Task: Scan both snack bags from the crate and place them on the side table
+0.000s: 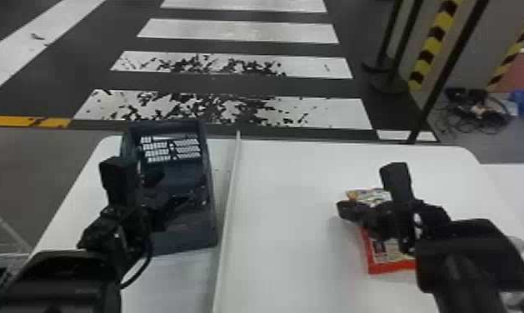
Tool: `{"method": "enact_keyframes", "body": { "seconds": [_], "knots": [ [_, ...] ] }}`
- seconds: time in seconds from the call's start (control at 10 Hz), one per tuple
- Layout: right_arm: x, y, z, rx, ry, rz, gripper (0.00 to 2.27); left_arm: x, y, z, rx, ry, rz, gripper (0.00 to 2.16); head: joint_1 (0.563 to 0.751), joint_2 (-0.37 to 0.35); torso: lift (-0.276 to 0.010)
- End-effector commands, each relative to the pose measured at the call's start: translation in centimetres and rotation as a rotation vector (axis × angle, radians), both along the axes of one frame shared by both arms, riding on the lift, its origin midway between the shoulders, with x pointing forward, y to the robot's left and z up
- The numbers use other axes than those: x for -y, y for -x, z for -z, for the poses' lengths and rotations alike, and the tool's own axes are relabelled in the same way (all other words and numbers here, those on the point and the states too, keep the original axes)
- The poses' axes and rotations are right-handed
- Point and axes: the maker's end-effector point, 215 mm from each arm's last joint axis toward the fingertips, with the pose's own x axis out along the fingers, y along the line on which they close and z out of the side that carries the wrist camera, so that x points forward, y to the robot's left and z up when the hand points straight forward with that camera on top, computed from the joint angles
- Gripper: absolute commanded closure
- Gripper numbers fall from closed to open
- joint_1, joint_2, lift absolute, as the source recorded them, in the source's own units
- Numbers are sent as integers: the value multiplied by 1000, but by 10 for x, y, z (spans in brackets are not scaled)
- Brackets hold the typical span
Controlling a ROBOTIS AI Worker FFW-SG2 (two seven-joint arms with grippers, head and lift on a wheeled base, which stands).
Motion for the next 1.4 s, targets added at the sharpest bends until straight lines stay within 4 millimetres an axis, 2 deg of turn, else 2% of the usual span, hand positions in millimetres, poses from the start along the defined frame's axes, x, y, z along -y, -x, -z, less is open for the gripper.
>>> {"method": "enact_keyframes", "body": {
  "seconds": [0.0, 0.2, 0.3, 0.4, 0.5, 0.6, 0.7, 0.8, 0.9, 1.0, 1.1, 1.3],
  "knots": [
    [-1, -3, 2, 2, 2, 6, 2240, 0, 0, 0, -1, 0, 0, 83, 695, -18, -98],
    [-2, -2, 2, 2, 0, 6, 2240, -1, 1, 1, -2, -2, 0, 83, 695, -19, -98],
    [-6, -1, -6, 9, -40, 13, 2240, 0, 1, 1, -2, -1, 1, 83, 695, -18, -98],
    [-18, 0, -37, 49, -139, 17, 2236, 0, 1, 0, -1, -1, 1, 83, 695, -15, -98],
    [-19, -7, -79, 129, -236, 37, 2233, 0, 1, 0, -1, -1, 1, 83, 695, -11, -98],
    [-6, -13, -116, 201, -326, 78, 2169, -1, 0, 0, -1, -2, 0, 83, 695, -1, -98],
    [13, -14, -130, 235, -341, 132, 2078, -3, 1, 1, -2, -4, -3, 83, 695, -2, -98],
    [34, -12, -131, 236, -328, 189, 1801, -6, 1, 2, -3, -5, -5, 83, 695, -15, -98],
    [56, -10, -130, 244, -338, 244, 1234, -6, 1, 2, -2, -5, -5, 83, 695, -34, -98],
    [84, -6, -127, 251, -327, 303, 458, -6, 1, 3, -3, -4, -5, 83, 695, -54, -98],
    [114, 0, -125, 261, -312, 363, 130, -6, 1, 3, -3, -4, -5, 83, 695, -80, -98],
    [162, 14, -127, 286, -288, 446, 117, -6, 1, 3, -5, -4, -5, 83, 695, -126, -98]
  ]
}}
